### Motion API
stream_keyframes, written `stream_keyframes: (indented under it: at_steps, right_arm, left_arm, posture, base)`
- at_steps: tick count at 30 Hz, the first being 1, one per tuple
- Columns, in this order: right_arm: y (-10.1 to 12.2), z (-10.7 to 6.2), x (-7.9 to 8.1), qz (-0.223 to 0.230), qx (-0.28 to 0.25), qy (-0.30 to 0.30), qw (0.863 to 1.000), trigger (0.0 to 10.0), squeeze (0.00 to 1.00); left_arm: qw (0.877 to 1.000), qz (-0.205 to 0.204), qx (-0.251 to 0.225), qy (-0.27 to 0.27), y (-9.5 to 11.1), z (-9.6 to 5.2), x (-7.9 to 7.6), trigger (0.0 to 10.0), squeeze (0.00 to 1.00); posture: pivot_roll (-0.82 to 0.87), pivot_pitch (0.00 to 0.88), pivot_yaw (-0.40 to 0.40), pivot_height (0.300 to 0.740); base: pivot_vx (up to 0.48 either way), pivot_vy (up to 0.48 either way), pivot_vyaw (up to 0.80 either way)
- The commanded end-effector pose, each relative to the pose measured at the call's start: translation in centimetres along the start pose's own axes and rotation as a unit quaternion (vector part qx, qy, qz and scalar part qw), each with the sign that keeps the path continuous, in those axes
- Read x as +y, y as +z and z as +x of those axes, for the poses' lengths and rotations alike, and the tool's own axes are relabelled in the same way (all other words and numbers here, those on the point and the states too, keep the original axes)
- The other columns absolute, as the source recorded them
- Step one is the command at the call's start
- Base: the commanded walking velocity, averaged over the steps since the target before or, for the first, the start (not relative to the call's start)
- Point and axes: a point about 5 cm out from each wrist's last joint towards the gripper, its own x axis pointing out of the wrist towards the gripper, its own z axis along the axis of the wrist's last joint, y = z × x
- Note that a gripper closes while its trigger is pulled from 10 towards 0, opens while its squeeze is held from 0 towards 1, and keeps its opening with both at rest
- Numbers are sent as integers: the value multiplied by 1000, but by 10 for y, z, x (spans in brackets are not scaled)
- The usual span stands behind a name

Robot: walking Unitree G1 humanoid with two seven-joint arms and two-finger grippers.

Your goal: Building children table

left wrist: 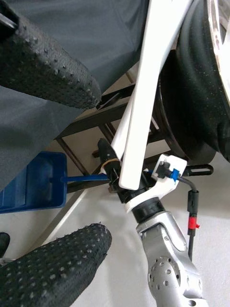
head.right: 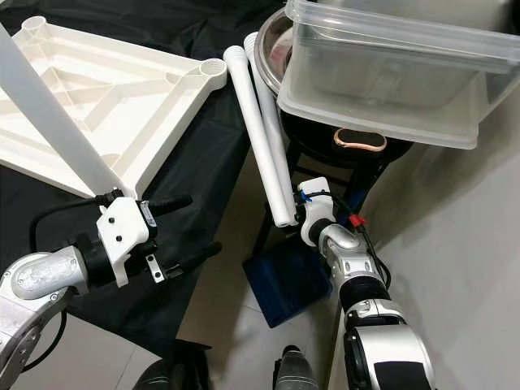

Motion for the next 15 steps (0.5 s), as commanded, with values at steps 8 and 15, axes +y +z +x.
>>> stream_keyframes:
  at_steps: [8, 15]
  right_arm:
    - [-7, 0, 1, 1, 8, -4, 1000, 2549, 0]
    - [-6, 1, 2, 4, 6, -2, 1000, 0, 0]
  left_arm:
    - [1000, -6, 10, 0, -1, -6, -3, 10000, 0]
    - [1000, -7, 12, 2, 1, -8, -4, 10000, 0]
  posture:
    - [34, 314, 0, 740]
    - [42, 328, -1, 740]
  base:
    - [0, 0, 0]
    - [0, 0, 0]
